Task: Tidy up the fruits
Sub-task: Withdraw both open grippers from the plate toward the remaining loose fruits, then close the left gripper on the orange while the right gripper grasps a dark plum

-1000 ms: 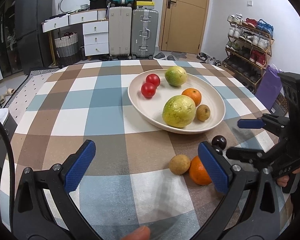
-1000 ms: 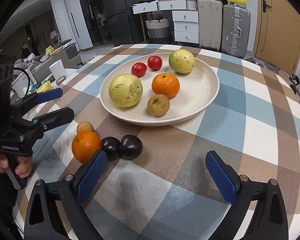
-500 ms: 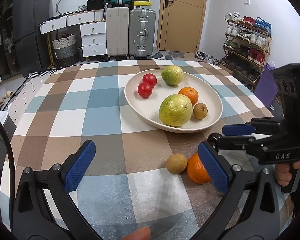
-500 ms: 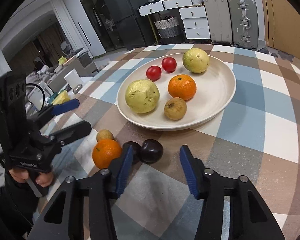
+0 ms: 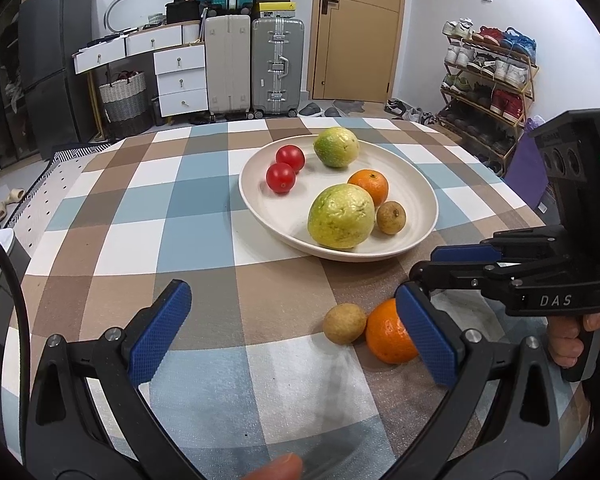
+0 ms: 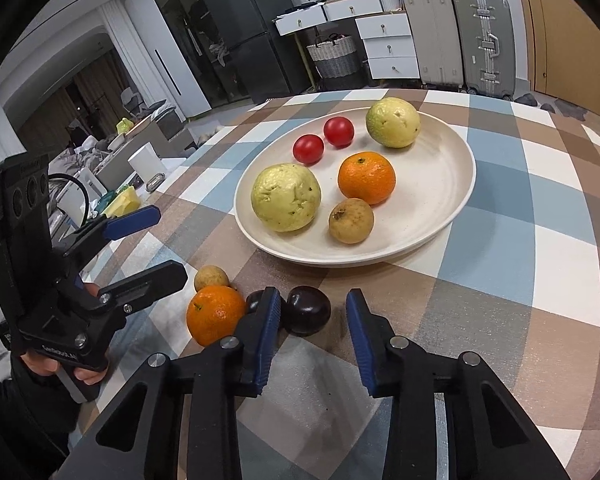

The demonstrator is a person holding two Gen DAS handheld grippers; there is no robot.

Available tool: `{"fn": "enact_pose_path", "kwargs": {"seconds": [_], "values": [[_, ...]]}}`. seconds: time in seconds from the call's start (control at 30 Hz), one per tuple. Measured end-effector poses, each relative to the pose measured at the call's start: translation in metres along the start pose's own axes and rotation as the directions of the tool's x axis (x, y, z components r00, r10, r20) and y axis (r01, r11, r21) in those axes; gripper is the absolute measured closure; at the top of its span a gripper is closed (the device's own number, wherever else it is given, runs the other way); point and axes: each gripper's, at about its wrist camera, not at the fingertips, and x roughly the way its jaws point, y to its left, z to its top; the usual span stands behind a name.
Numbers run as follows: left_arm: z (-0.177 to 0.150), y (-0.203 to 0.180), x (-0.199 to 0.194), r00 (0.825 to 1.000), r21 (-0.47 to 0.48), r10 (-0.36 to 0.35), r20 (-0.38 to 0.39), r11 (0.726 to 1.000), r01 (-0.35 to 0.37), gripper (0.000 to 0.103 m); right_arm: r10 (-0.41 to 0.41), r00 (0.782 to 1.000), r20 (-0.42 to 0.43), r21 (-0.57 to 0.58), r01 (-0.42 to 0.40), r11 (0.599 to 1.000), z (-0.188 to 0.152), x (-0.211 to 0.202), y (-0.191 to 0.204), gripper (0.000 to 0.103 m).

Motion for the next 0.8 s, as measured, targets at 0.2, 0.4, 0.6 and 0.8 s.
{"fn": "enact_pose_path", "kwargs": {"seconds": [0.2, 0.4, 0.6, 0.8], "values": [[0.0, 0.0, 0.0, 1.0, 0.001, -0.001, 0.002, 1.0, 0.001, 0.001, 0.047, 0.999, -0.005, 0.033, -0.047, 0.998, 0.0, 0.0, -0.005, 0.079], [0.0, -0.003, -0.002, 1.0, 0.006, -0.021, 0.0, 1.0, 0.021, 0.001, -0.005, 1.0, 0.006, -0.006, 0.005, 1.0, -0.002, -0.011, -0.005, 0.079], [-0.002, -0.017, -0.006, 0.997, 0.066, -0.078, -0.009, 0.995, 0.079, 0.001, -0.049, 0.999, -0.008, -0.034, 0.049, 0.998, -0.004, -0.01, -0.005, 0.079], [-0.008, -0.036, -0.004, 0.99, 0.14, -0.133, -0.053, 0.98, 0.14, 0.003, -0.065, 0.997, -0.03, -0.072, 0.062, 0.995, -0.007, -0.006, 0.0, 0.076]]}}
